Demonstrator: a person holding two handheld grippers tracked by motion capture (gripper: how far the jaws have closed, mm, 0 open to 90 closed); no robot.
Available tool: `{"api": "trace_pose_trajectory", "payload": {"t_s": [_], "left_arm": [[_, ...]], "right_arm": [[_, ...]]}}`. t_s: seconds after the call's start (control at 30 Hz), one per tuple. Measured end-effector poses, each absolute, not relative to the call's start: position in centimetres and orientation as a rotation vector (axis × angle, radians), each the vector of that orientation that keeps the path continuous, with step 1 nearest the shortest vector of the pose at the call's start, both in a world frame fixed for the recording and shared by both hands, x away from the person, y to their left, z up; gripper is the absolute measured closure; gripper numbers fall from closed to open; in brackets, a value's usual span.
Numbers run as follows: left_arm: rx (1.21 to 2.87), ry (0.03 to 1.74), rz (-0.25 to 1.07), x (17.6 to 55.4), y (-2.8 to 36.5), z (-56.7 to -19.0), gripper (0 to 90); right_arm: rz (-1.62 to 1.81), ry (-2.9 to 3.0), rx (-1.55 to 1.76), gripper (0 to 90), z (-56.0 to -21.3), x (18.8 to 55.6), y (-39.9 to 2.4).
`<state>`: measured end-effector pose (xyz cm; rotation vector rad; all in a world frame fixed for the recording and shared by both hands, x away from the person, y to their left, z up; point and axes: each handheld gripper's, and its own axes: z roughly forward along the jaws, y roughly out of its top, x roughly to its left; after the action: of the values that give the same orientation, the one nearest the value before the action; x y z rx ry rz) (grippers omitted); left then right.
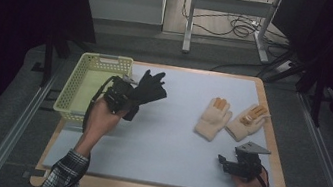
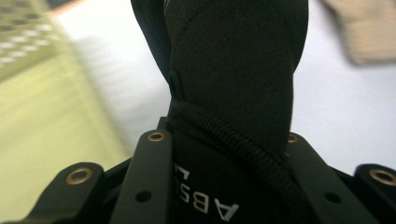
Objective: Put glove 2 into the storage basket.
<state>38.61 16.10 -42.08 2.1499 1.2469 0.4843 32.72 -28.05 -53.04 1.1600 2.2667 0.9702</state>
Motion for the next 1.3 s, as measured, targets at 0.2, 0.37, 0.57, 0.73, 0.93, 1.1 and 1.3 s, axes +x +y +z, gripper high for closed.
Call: {"api": "trace_pose_trajectory", "payload": {"t_s": [0.2, 0.37, 0.57, 0.73, 0.93, 1.1, 1.3], "left_arm": [[2.088, 1.383, 0.553, 39.8, 19.9, -41.1, 70.5], [2.032, 1.48, 0.61, 40.6, 23.2, -40.8, 69.9], [1.982, 1.602, 0.617, 41.6, 26.5, -41.6, 69.3], [1.967, 1.707, 0.599, 42.8, 28.5, -43.3, 69.1], [1.983, 1.827, 0.546, 44.3, 30.2, -46.0, 68.9], [2.023, 1.902, 0.512, 45.4, 31.0, -47.8, 68.0], [2.104, 1.977, 0.505, 46.5, 31.5, -49.3, 64.4]], "right_arm": [[0.972, 2.266, 1.16, 24.6, -53.0, 32.7, -28.0], [0.972, 2.266, 1.16, 24.5, -53.1, 32.7, -28.0], [0.973, 2.265, 1.16, 24.6, -53.1, 32.7, -28.0], [0.973, 2.265, 1.161, 24.5, -53.1, 32.7, -28.0], [0.972, 2.266, 1.161, 24.5, -53.1, 32.7, -28.0], [0.974, 2.265, 1.161, 24.5, -53.1, 32.7, -28.0], [0.974, 2.265, 1.161, 24.5, -53.1, 32.7, -28.0]]}}
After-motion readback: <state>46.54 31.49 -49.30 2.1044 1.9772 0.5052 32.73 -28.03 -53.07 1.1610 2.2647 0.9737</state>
